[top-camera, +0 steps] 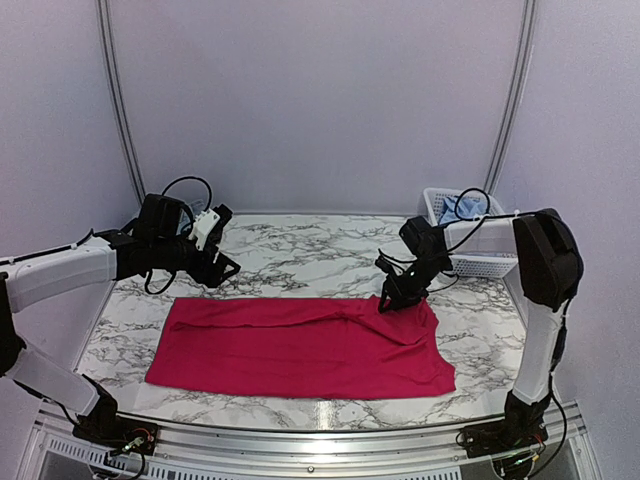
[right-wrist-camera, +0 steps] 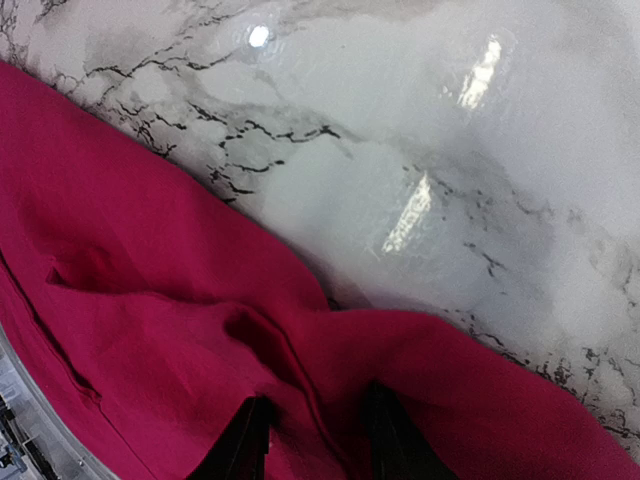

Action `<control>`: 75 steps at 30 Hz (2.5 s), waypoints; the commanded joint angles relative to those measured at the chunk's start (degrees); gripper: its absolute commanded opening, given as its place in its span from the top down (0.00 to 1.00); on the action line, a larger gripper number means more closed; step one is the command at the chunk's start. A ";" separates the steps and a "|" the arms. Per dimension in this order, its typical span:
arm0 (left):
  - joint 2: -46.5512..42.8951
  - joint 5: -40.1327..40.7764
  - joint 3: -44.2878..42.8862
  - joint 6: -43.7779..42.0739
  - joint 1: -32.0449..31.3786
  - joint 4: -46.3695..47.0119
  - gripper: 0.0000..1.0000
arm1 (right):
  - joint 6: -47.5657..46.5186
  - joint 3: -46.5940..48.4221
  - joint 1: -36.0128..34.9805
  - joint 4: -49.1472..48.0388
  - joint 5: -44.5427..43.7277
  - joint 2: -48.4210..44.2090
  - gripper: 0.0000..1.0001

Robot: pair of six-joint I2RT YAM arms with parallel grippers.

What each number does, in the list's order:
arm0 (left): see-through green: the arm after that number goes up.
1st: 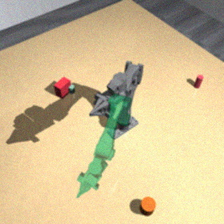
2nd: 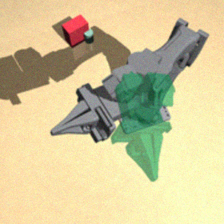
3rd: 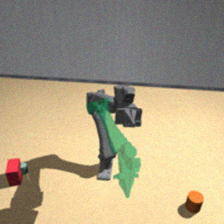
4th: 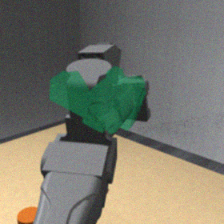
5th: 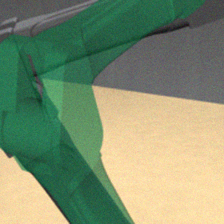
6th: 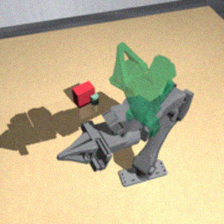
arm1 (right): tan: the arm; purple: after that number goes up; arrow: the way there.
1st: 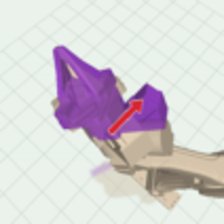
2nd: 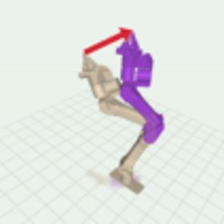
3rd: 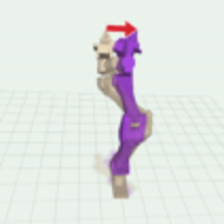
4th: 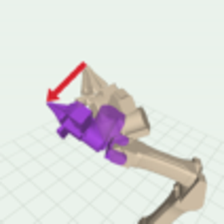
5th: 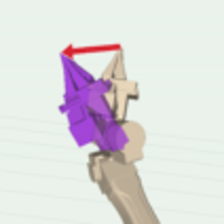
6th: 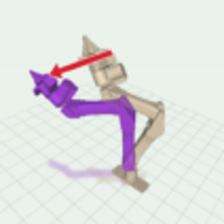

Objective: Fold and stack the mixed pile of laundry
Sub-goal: Adjust the rectangle-folded T-shirt at the center of the board.

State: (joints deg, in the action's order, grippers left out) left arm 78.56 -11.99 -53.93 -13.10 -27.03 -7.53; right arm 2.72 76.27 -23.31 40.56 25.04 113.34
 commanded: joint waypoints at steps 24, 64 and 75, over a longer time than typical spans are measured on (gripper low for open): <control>1.48 -0.03 -1.98 -1.31 -0.13 1.49 0.15 | -1.05 -2.16 -2.38 3.53 5.91 -8.76 1.00; 2.05 9.46 -0.69 17.80 0.83 -13.30 0.07 | 7.95 -2.96 -7.81 -2.57 -4.22 -10.46 0.56; 15.76 19.29 -0.30 22.72 6.00 -22.76 0.31 | 6.57 -14.58 -1.30 -4.46 -12.06 -8.53 0.56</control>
State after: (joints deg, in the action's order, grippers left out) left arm 91.15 1.80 -54.48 7.09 -24.34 -23.92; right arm 10.09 66.15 -28.40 36.18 18.20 105.36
